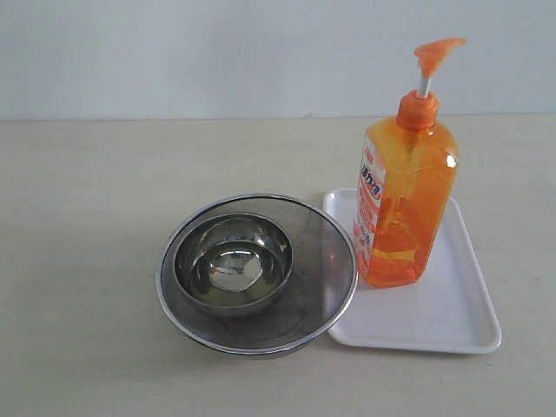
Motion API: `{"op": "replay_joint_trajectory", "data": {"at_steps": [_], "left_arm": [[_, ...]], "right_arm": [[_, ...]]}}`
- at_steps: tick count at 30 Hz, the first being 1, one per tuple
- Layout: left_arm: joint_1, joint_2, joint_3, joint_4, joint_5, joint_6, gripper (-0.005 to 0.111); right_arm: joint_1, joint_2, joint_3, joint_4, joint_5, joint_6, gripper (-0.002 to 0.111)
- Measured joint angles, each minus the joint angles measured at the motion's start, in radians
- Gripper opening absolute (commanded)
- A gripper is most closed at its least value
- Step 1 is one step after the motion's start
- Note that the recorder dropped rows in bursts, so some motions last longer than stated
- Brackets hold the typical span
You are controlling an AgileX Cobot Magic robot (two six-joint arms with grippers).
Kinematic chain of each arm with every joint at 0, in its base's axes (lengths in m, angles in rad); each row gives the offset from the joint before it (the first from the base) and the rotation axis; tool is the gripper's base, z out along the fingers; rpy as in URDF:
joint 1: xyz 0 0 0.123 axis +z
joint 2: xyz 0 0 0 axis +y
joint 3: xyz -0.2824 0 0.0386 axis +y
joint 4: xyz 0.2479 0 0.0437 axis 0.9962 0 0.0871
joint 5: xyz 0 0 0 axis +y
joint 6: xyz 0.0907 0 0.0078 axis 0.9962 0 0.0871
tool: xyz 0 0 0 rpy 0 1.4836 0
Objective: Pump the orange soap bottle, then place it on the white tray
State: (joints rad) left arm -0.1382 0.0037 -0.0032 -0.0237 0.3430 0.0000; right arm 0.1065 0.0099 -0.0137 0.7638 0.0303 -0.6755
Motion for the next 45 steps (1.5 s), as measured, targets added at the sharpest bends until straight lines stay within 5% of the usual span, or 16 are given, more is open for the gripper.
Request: {"op": "replay_joint_trajectory", "data": {"at_steps": [11,19,45], "left_arm": [[0.0,0.0,0.0,0.0,0.0,0.0,0.096],[0.0,0.0,0.0,0.0,0.0,0.0,0.096],[0.0,0.0,0.0,0.0,0.0,0.0,0.096]], "right_arm": [[0.0,-0.004,0.009,-0.879,0.135,0.786,0.003],[0.0,-0.004,0.009,-0.941,0.281,0.853,0.003],[0.0,-0.004,0.009,-0.93,0.315,0.916,0.003]]}}
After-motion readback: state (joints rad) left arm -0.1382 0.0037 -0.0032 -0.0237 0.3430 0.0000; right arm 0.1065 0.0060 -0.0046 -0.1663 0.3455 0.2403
